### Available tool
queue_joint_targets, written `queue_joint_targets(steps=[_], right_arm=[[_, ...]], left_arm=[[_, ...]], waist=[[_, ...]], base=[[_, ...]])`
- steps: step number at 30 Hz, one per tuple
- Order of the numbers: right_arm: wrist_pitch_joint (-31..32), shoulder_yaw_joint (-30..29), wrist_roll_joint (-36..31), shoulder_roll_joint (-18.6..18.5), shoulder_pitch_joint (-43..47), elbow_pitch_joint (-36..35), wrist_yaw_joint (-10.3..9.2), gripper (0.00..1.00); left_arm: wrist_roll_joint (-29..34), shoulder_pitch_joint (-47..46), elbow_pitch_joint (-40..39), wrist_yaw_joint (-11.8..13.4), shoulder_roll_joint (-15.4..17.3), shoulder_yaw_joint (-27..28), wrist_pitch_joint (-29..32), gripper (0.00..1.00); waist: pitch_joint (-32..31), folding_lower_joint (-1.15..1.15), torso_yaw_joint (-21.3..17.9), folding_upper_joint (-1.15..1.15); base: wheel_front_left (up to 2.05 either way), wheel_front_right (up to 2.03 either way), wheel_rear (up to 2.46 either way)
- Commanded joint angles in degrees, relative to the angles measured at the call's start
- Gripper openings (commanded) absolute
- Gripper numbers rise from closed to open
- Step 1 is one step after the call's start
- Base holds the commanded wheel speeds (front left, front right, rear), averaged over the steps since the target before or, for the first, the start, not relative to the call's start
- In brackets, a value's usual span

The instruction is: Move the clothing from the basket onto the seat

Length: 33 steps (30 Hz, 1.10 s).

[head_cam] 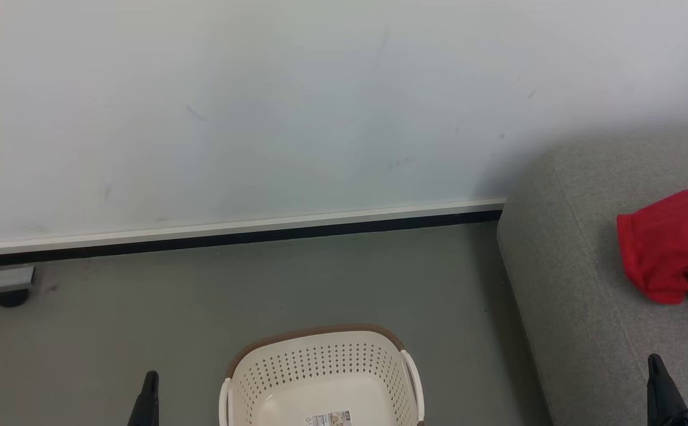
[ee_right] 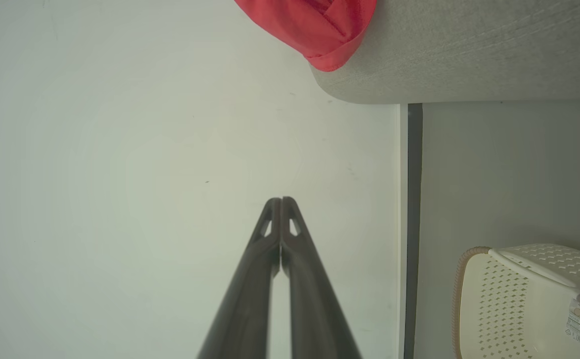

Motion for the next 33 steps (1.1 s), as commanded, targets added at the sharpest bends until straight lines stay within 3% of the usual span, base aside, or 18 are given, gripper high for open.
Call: queue_joint_targets(steps=[1, 33], right_arm=[[0.0, -0.1, 0.3, 0.1, 0.7, 0.0, 0.02, 0.00], [0.0, -0.1, 0.3, 0.1, 0.7, 0.1, 0.02, 0.00]], left_arm=[[-0.1, -0.3, -0.1, -0.2, 0.0, 0.2, -0.1, 0.00], [-0.1, -0.3, -0.1, -0.2, 0.0, 0.2, -0.1, 0.00]], waist=[[0.0, 0.00, 0.0, 0.00], [0.0, 0.00, 0.0, 0.00]], base=[[0.00, 0.00, 0.00], [0.00, 0.00, 0.00]])
